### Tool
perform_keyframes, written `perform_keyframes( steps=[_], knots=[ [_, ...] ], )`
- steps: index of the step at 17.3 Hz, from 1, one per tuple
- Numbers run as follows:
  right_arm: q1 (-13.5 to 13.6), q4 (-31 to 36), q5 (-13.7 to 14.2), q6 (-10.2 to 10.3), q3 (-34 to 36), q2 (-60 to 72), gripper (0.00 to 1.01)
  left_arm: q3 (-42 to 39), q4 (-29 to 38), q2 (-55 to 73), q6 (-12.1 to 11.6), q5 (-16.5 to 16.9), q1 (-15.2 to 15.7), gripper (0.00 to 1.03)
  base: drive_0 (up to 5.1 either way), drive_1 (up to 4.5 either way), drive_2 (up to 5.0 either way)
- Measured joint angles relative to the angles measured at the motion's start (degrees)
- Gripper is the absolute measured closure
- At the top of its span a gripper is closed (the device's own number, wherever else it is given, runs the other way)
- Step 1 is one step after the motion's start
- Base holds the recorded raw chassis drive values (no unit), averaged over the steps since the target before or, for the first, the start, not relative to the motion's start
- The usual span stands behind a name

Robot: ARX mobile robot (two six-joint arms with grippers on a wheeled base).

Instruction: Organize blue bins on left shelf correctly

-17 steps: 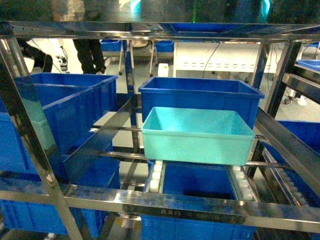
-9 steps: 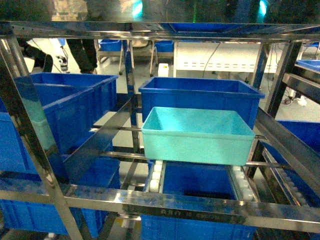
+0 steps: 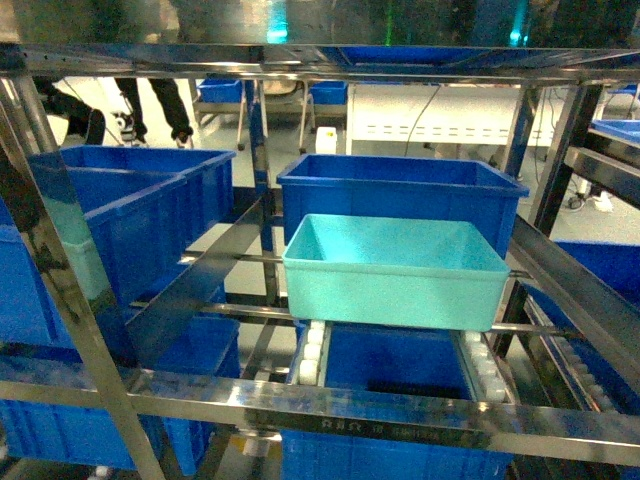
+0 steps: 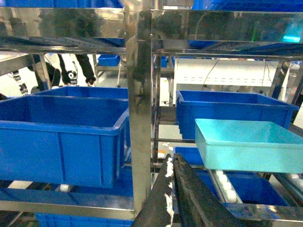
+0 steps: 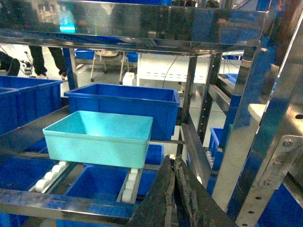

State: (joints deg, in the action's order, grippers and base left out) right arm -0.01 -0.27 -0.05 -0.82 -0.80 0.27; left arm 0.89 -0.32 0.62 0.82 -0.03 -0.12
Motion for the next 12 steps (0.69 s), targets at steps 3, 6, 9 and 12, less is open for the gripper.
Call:
perform_keyframes(
  steps=[3, 6, 9, 12],
  knots=[
    [0.0, 0.0, 0.0, 0.0, 0.0, 0.0, 0.98, 0.0, 0.0, 0.0, 0.0, 0.0, 0.0, 1.01, 0.0, 0.00, 0.0],
    [0.0, 0.0, 0.0, 0.0, 0.0, 0.0, 0.60, 0.0, 0.1, 0.0, 0.0, 0.0, 0.0, 0.65, 0.0, 0.00, 0.0],
    [0.0, 0.0, 0.0, 0.0, 0.0, 0.0, 0.18, 0.0, 0.0, 0.0, 0.0, 0.0, 0.0, 0.24, 0.0, 0.00, 0.0],
    [0.0, 0.0, 0.0, 0.0, 0.0, 0.0, 0.05, 0.0, 0.0, 0.0, 0.0, 0.0, 0.0, 0.11, 0.0, 0.00, 0.0]
  ],
)
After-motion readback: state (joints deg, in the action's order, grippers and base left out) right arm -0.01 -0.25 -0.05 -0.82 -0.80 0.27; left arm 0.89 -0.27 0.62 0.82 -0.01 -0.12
